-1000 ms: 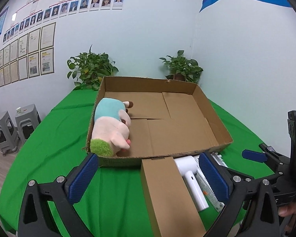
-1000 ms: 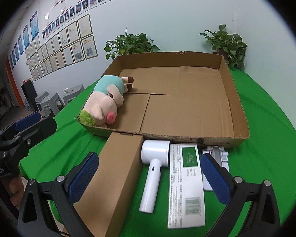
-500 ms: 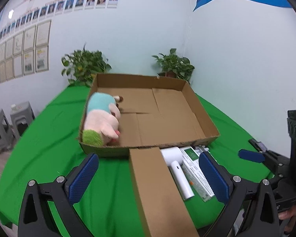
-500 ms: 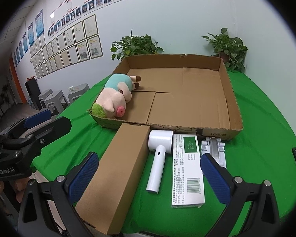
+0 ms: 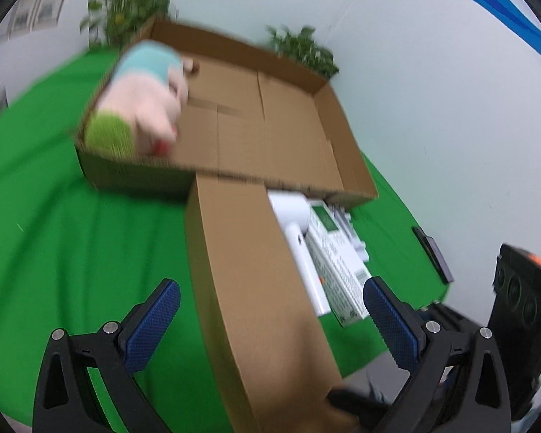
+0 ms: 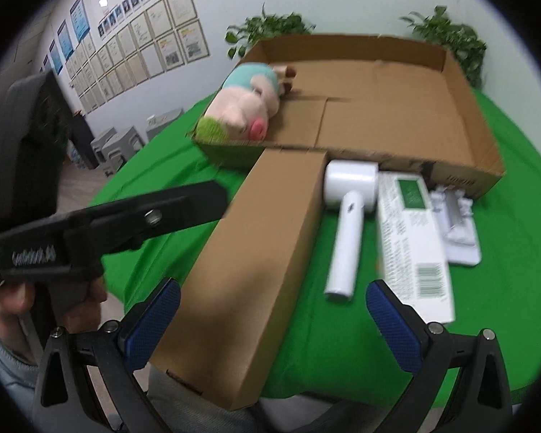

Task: Organize objects
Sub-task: 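Move the left gripper to the long brown cardboard box and grasp it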

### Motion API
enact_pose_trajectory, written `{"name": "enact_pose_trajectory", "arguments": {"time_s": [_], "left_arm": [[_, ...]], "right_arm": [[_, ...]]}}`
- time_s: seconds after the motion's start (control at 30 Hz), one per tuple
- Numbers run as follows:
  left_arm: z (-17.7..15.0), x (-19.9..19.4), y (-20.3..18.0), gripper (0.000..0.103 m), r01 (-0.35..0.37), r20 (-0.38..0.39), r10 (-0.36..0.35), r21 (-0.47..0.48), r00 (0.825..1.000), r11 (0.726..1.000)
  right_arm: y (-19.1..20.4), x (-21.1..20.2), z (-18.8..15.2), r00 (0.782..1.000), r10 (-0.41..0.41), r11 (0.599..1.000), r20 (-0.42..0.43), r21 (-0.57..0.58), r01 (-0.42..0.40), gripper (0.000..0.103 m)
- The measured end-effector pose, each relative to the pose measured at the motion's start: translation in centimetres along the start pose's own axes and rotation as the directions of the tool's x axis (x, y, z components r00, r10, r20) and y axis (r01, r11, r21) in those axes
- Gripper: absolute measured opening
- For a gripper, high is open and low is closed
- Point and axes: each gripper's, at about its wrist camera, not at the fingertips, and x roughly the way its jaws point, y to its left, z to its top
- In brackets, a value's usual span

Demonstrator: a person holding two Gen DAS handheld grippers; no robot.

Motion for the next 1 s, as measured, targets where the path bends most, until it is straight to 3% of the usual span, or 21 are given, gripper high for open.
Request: {"name": "enact_pose_trajectory", "arguments": {"time_s": [0.27,0.47,0.63,0.7,1.0], "left_arm": [[-0.5,3.7,2.4,0.099,0.110,-0.121,-0.119,-0.076,0.985,0.991],[-0.8,5.2,3.3,0.095,0.138,-0.178,-0.156,-0.112,0.971,0.984],[-1.0,5.5,3.8,0.093,0.130,-0.192,-0.154,-0.134,0.969,0.983],[-1.0,5.4,3.9,0.087,0.122,-0.193,-0.146,-0.131,0.970,0.984],[-1.6,4.3,4.0,0.078,0.138,-0.170,-0.161,-0.141,0.972,0.980]], "right_arm": [[1.3,3.3,-0.6,0.996,0.027,1.000,-0.087,-0.010,-0.028,0.102],[1.7,4.4,-0.4,0.992,0.046,0.999,-0.118,-0.016,-0.048,0.102],[1.7,4.7,-0.2,0.989,0.061,0.998,-0.134,-0.016,-0.064,0.102],[1.8,4.6,-0.3,0.988,0.060,0.998,-0.139,-0.026,-0.064,0.102],[2.0,4.4,-0.5,0.991,0.041,0.998,-0.125,-0.051,-0.048,0.098]]}}
